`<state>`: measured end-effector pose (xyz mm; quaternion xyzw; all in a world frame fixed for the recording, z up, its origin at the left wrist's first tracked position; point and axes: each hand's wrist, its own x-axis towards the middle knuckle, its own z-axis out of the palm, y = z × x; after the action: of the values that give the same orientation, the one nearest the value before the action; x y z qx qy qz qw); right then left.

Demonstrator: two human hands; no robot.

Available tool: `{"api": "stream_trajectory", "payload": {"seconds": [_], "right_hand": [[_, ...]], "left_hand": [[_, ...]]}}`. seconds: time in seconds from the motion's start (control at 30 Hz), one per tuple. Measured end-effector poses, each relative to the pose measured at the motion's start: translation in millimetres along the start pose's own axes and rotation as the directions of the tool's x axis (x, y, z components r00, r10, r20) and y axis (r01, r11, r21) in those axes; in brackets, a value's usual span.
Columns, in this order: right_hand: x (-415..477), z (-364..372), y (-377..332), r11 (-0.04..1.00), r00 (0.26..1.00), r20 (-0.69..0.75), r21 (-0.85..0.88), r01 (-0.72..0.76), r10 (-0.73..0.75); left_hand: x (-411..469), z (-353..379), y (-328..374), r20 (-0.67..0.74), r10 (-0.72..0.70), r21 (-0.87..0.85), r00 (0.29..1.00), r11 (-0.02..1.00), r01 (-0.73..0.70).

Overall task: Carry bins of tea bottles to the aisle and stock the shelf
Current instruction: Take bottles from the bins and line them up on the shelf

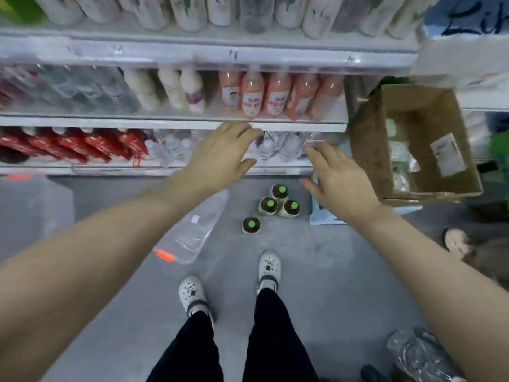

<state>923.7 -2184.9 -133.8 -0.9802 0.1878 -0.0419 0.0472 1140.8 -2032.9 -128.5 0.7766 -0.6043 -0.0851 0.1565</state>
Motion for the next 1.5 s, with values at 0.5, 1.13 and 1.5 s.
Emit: {"api": "stream_trajectory", "payload": {"seconds": [0.5,1.13,1.5], "right_hand": [[-48,363,75,0.958,0.875,0.477,0.203,-0.204,0.086],[-32,653,67,0.734,0.816,0.275,0.358,-0.577,0.508],[-18,648,61,0.557,0.712,0.346,0.451,-0.697,0.611]], "left_hand": [[-72,370,-71,0.31,-0.4,-0.183,0.863,0.865,0.467],[-100,651,-137,0.385,-0.416,-0.29,0.824,0.793,0.536],[-86,637,-144,0.378,-0.517,-0.3,0.768,0.717,0.63]]}}
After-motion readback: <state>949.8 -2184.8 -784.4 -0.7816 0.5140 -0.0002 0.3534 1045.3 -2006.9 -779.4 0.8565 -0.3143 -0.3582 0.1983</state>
